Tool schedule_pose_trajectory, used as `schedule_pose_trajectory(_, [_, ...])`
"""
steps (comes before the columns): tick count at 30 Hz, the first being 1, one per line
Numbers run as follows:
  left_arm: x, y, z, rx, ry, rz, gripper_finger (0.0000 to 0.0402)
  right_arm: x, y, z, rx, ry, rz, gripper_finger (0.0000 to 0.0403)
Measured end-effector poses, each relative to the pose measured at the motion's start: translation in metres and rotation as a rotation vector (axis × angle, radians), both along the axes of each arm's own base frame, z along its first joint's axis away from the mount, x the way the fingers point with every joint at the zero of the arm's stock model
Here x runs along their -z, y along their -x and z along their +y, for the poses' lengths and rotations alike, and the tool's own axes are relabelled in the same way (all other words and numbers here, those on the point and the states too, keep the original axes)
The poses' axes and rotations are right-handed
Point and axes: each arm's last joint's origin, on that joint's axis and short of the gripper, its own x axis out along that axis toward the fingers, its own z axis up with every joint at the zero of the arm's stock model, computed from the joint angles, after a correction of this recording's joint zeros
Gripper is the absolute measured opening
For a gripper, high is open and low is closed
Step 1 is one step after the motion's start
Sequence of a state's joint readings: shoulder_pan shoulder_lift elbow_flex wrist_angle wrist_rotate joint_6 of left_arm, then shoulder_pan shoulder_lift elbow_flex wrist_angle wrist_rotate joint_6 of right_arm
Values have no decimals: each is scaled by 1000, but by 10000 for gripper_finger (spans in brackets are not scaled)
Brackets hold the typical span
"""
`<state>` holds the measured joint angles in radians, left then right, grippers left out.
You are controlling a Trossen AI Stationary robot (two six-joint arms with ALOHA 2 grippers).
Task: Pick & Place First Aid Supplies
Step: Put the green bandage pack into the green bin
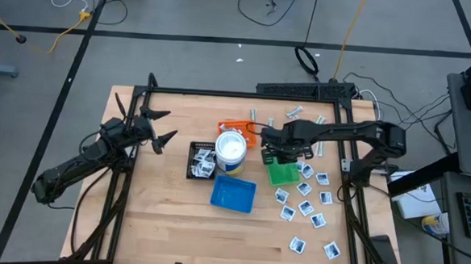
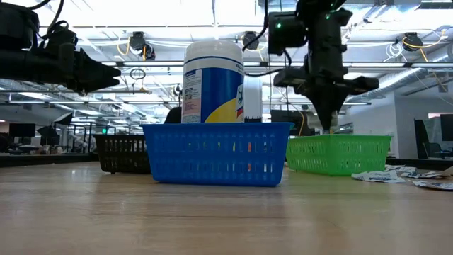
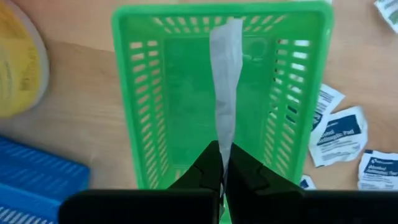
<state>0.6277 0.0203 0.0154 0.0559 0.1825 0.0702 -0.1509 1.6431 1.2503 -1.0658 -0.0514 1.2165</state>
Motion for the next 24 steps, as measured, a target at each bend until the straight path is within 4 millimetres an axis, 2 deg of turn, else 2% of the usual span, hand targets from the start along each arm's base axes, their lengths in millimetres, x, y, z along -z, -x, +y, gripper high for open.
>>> schedule_pose_trajectory(4, [0,0,0,0,0,0,397,11,-5,2,-16,-8,41,2])
schedule_pose_trajectory(12, [0,0,0,0,0,0,397,12,-7,3,-39,-9,28,14])
schedule_pose_trajectory(18, [0,0,0,0,0,0,397,12,-7,3,-43,-23,25,81])
schedule_pose_trajectory(24, [0,0,0,0,0,0,397,5,-3,-2,-24,53,10,160])
